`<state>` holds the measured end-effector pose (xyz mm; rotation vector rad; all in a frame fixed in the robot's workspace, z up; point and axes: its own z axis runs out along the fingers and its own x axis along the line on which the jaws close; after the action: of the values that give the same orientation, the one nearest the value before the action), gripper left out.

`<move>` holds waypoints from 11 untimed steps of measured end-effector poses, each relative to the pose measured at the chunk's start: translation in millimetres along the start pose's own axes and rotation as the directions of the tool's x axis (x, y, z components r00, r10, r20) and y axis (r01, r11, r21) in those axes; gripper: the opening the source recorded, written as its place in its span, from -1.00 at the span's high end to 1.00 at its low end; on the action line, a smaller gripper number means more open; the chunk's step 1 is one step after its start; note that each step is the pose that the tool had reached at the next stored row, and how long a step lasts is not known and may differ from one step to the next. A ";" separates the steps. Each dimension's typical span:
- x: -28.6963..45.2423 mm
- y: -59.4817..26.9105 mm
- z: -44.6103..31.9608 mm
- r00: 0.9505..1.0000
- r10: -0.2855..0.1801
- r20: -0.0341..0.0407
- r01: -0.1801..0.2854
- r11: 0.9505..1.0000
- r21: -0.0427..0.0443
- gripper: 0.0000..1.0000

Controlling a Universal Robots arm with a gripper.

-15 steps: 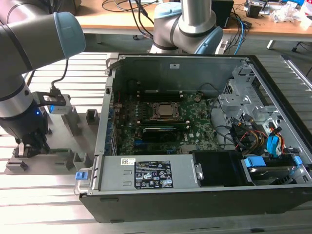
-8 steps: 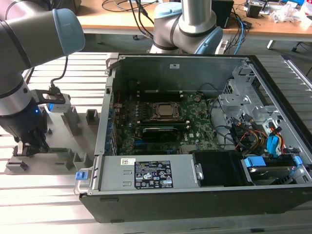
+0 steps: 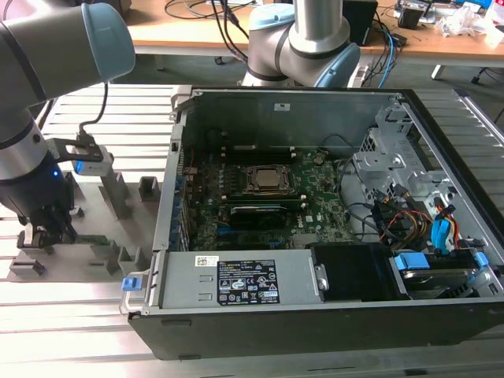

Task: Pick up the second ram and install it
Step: 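Pick up the second ram and move it above second insertion slot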

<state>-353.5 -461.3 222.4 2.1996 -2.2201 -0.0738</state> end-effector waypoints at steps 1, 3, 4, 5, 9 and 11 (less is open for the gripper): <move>0.0 0.1 -1.4 1.000 0.000 0.000 0.000 1.000 0.000 0.73; -0.1 0.2 -3.6 1.000 0.000 0.000 0.000 1.000 0.000 0.73; -0.1 0.2 -4.4 1.000 0.000 0.000 0.000 1.000 0.000 0.73; -0.1 0.2 -5.4 1.000 0.000 0.000 0.000 1.000 0.000 0.73; -0.3 0.6 -12.9 1.000 0.000 0.000 0.000 1.000 0.000 0.73; -0.5 0.8 -18.3 1.000 0.000 0.000 0.000 1.000 0.000 0.73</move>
<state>-353.5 -461.3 240.8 2.1996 -2.2200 -0.0738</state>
